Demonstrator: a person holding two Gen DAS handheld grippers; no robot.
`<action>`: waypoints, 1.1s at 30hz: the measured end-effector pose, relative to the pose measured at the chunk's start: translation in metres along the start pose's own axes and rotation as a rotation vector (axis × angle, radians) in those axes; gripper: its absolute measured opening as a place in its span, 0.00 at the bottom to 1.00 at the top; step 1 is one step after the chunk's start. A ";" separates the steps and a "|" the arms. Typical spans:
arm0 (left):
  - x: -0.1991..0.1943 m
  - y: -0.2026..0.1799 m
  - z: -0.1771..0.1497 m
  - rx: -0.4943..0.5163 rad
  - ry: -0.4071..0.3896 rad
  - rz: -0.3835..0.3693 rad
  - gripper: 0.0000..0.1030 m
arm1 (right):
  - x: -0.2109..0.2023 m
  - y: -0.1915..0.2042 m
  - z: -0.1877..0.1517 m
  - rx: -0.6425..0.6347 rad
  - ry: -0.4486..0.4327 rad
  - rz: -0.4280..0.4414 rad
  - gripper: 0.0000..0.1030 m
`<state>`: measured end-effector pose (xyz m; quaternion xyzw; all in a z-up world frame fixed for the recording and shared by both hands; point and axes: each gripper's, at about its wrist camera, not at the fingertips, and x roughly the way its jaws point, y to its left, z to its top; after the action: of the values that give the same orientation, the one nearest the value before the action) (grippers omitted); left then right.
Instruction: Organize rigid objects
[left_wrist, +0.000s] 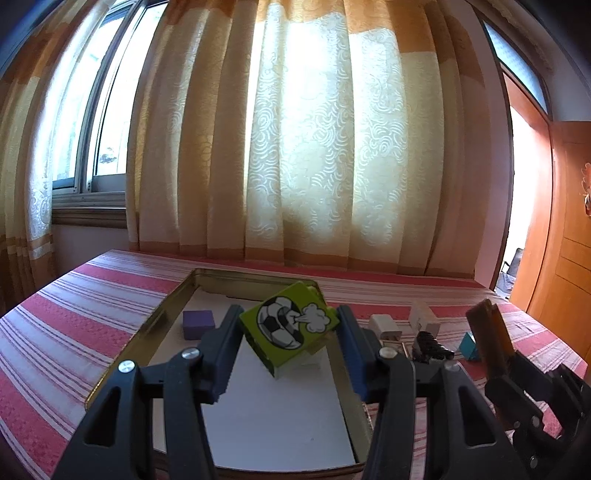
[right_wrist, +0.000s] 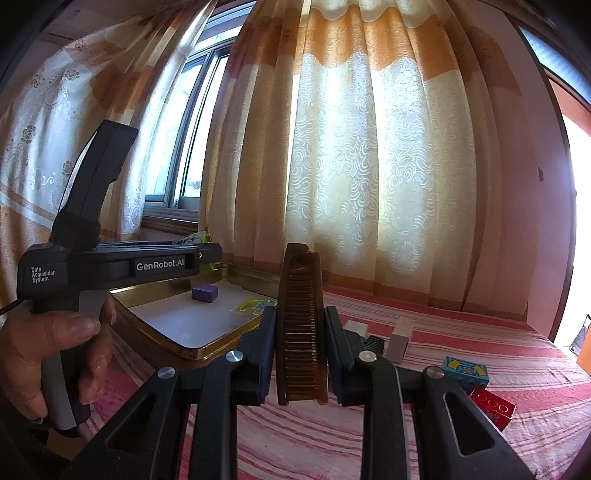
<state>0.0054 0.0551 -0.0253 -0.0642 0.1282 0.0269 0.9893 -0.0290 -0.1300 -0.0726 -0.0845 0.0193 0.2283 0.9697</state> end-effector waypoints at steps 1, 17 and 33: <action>0.000 0.001 0.000 -0.001 0.000 0.001 0.49 | 0.000 0.001 0.000 -0.001 0.000 0.001 0.27; -0.001 0.013 0.001 -0.003 0.011 0.022 0.49 | 0.007 0.017 0.005 -0.002 0.011 0.058 0.27; 0.017 0.039 0.003 -0.020 0.107 0.058 0.49 | 0.024 0.026 0.015 0.048 0.078 0.149 0.27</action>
<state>0.0203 0.0952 -0.0312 -0.0715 0.1825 0.0534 0.9791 -0.0190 -0.0937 -0.0636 -0.0684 0.0688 0.2956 0.9504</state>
